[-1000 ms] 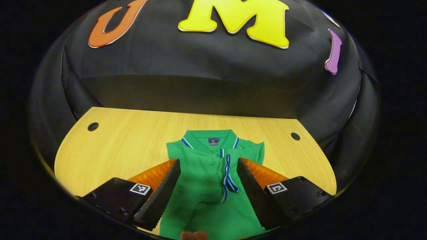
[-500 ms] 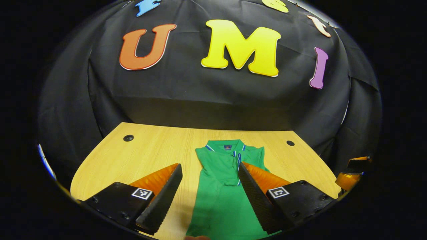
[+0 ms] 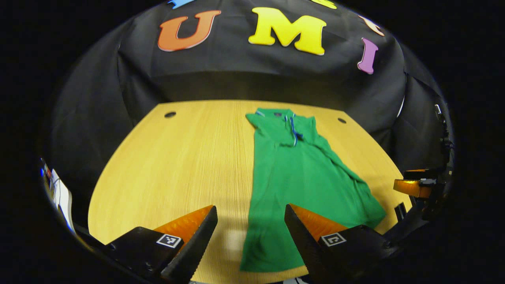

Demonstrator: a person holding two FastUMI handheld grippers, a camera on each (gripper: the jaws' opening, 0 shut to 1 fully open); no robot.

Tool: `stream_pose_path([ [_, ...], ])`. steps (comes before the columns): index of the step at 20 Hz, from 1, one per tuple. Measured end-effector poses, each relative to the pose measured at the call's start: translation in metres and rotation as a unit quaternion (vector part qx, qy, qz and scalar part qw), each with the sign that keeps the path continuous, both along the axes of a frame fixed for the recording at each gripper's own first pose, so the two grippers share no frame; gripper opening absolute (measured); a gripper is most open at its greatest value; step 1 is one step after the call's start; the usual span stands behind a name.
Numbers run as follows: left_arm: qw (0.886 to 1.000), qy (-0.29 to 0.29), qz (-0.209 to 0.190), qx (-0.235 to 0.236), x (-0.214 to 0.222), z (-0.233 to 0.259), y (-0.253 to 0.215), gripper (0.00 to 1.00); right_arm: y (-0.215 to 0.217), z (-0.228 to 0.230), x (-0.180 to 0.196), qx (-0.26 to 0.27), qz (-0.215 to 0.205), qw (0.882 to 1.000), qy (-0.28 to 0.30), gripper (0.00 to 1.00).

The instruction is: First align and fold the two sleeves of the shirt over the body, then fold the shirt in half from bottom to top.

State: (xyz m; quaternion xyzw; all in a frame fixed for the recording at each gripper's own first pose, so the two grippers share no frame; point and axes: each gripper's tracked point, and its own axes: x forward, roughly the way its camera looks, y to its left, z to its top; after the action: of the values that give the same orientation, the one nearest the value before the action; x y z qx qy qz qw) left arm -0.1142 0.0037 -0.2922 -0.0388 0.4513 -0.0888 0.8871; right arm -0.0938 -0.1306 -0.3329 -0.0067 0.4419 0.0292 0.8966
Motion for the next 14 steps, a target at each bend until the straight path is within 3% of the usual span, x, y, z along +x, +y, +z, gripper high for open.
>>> stream_pose_path([
  [2,0.998,0.064,-0.002,-0.001,-0.031,-0.025,0.005,1.00,-0.003,-0.021,-0.016,0.005,-0.008,0.999,0.033,0.96],
  [6,0.991,0.133,-0.006,-0.017,-0.054,-0.046,0.006,1.00,0.004,-0.053,-0.035,-0.001,0.013,0.997,0.079,0.94],
  [14,0.983,0.184,-0.001,0.008,-0.066,-0.043,0.012,1.00,0.007,-0.093,-0.049,-0.014,0.019,0.989,0.144,0.96],
])
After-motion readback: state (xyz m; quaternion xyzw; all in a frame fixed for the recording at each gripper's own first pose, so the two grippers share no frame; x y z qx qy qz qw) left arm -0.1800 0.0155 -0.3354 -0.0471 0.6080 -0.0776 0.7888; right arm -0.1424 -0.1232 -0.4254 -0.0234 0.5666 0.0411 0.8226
